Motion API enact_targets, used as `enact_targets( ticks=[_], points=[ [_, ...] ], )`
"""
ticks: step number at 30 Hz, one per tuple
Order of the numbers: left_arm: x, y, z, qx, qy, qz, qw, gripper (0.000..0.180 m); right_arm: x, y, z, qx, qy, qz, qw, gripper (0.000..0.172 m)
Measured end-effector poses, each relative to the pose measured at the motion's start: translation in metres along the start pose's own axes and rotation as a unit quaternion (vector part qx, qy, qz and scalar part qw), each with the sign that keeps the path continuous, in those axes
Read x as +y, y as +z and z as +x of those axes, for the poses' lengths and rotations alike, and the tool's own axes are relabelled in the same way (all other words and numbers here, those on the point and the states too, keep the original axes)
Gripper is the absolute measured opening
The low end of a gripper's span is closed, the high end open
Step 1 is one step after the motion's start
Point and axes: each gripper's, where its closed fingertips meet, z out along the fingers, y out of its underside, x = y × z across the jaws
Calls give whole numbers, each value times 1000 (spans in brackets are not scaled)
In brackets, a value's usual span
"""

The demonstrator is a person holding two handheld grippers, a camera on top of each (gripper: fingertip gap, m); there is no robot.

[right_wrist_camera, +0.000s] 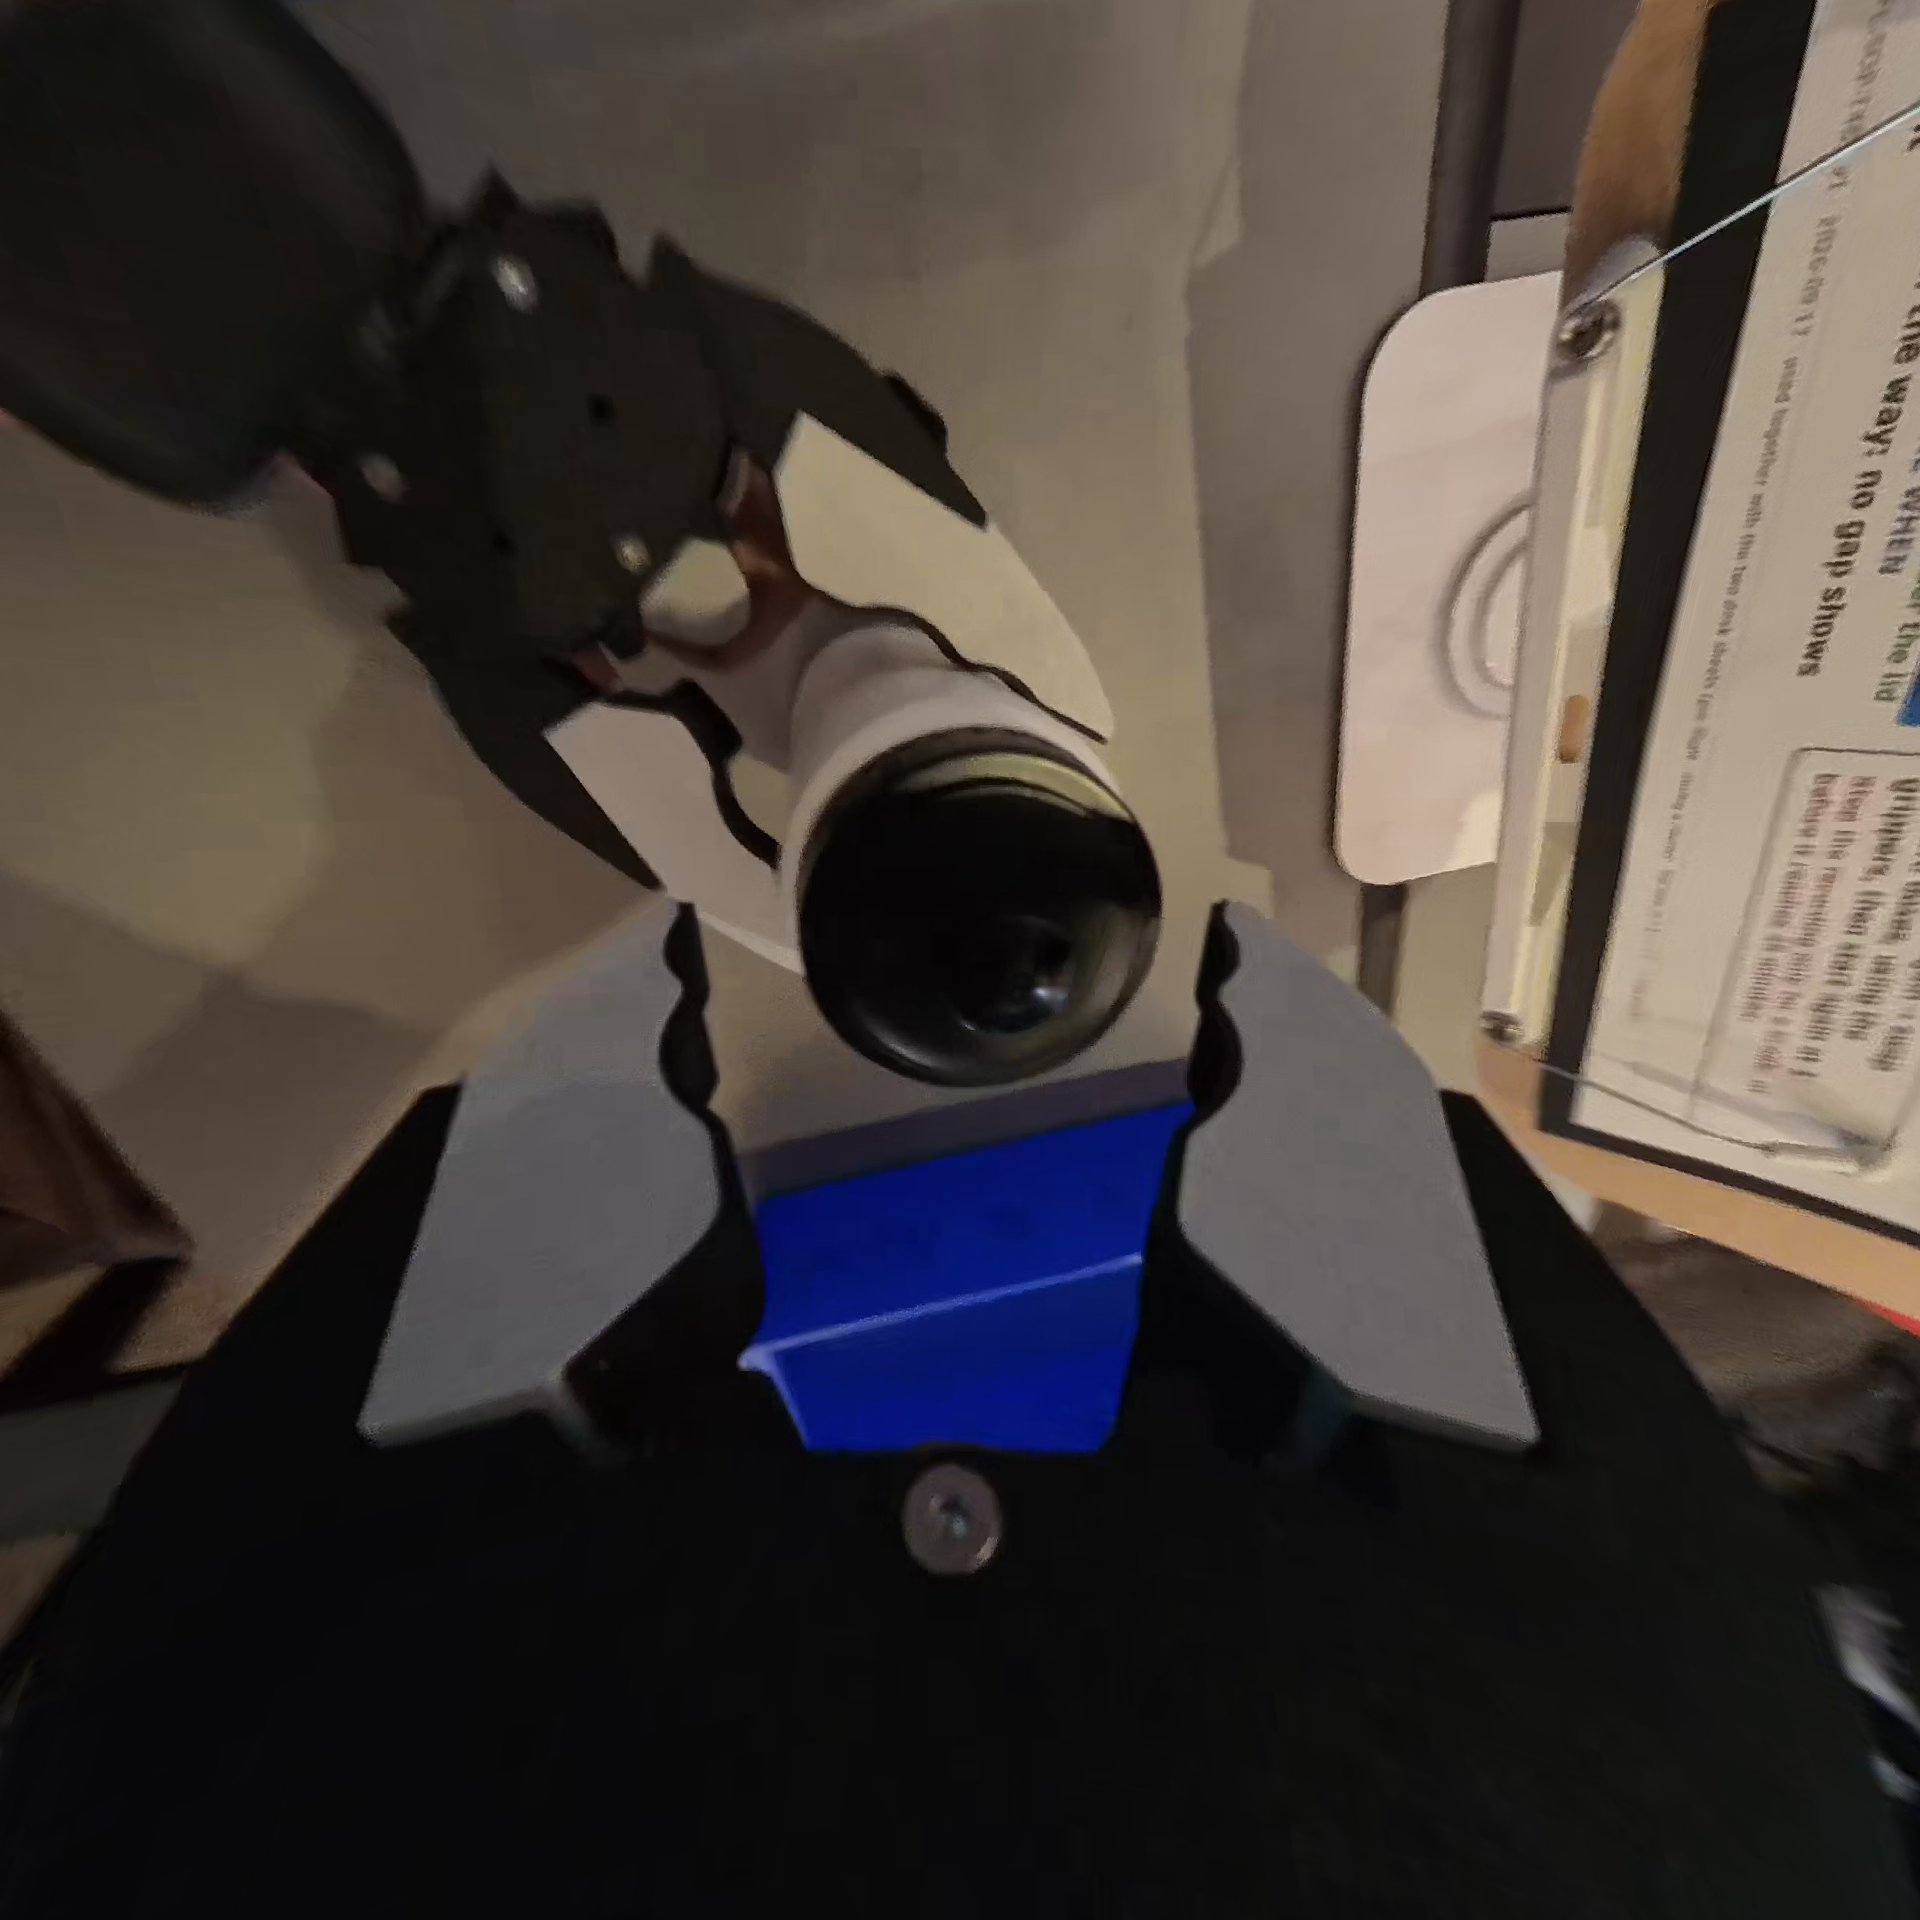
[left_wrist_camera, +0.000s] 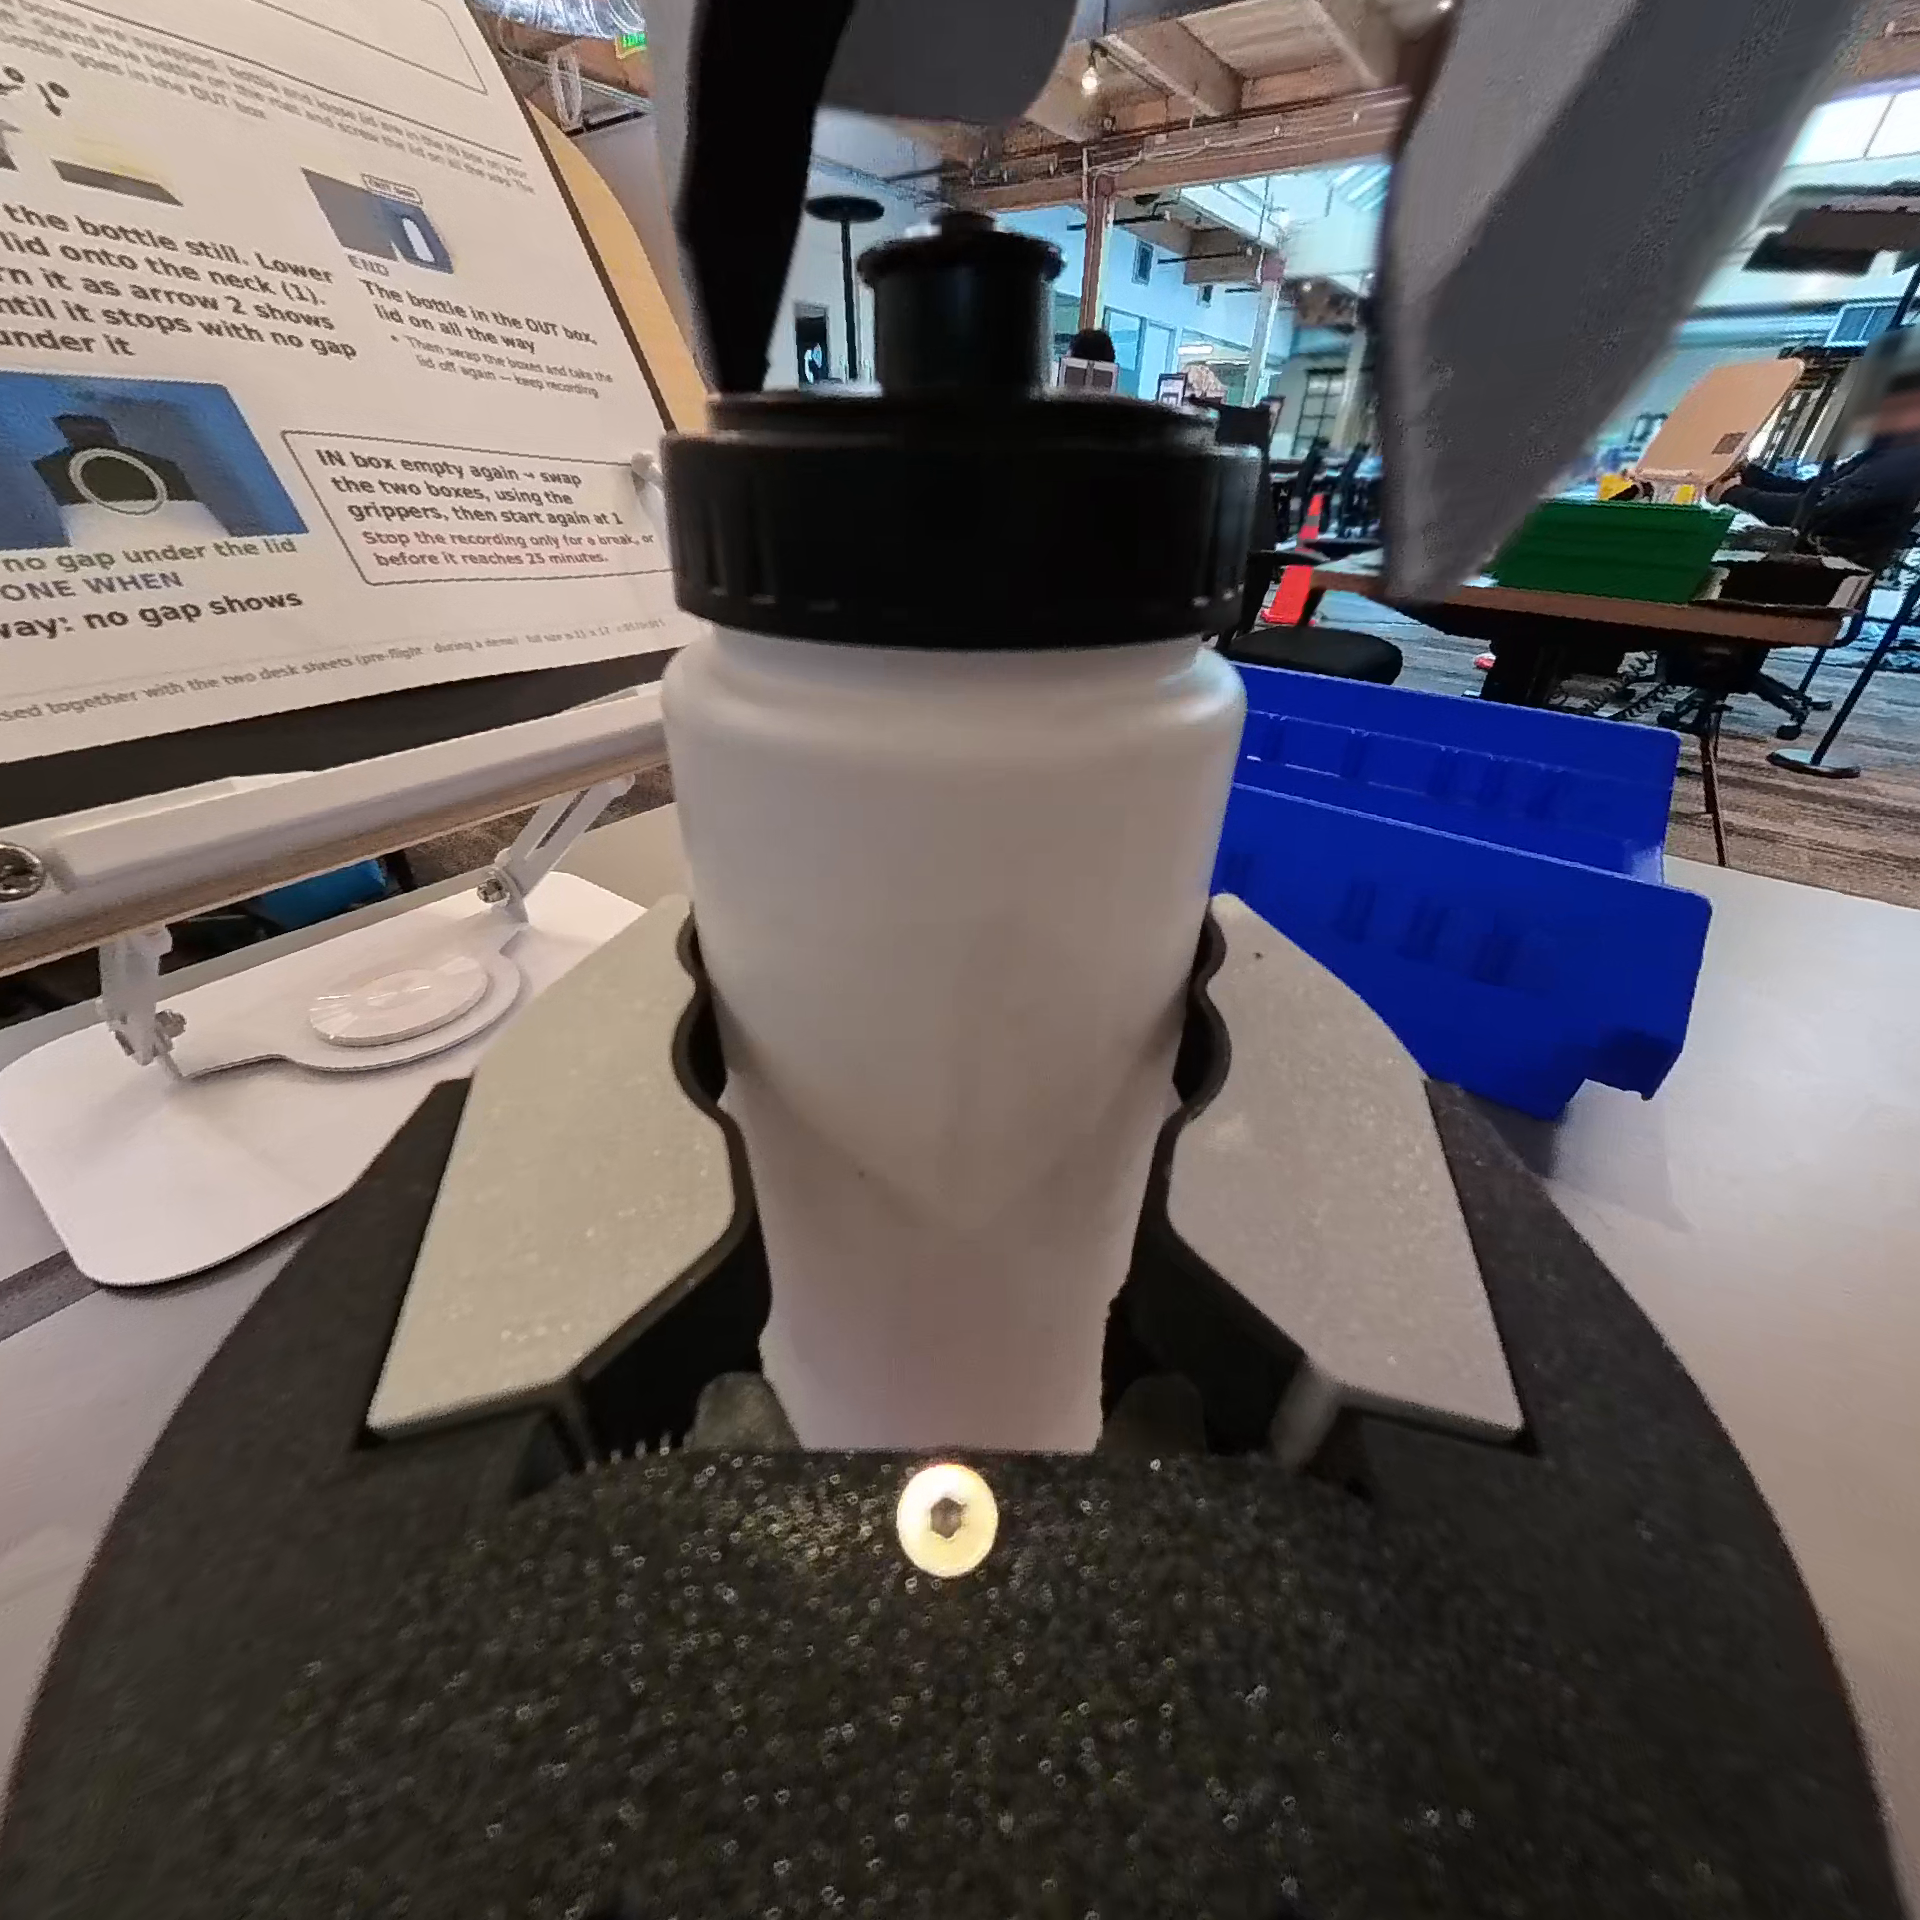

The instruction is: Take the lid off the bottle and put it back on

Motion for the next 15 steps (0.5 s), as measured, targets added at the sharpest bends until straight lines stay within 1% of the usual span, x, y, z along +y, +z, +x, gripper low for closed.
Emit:
enact_targets(
  ticks=[1,2,4,5,7,8,9,10,11,12,14,15],
  points=[
    [0,0,0,0,0,0,1000,86,-7,-3,-4,-9,26,18,999,98],
    [0,0,0,0,0,0,1000,86,-15,-6,-4,-7,65,39,997,99],
    [0,0,0,0,0,0,1000,86,-28,-10,-2,-2,173,71,982,97],
    [0,0,0,0,0,0,1000,86,-28,-11,-1,-2,220,67,973,99],
    [0,0,0,0,-2,1,1000,86,-10,-8,9,42,322,20,946,97],
    [0,0,0,-1,-3,1,1000,86,-7,-5,8,40,351,8,936,92],
    [0,0,0,-1,-3,0,1000,86,-6,-3,7,41,363,6,931,93],
    [0,0,0,-1,-3,-1,1000,86,-3,-2,12,58,369,6,927,94],
    [0,0,0,-1,-2,-1,1000,86,1,0,15,71,373,-1,925,90],
    [0,0,0,-1,-2,-2,1000,86,3,2,14,67,377,-7,924,85],
    [1,0,1,-1,0,-2,1000,86,3,6,7,39,382,-10,923,71],
    [1,0,1,-1,0,-2,1000,86,2,6,7,34,383,-7,923,70]
  ],
)
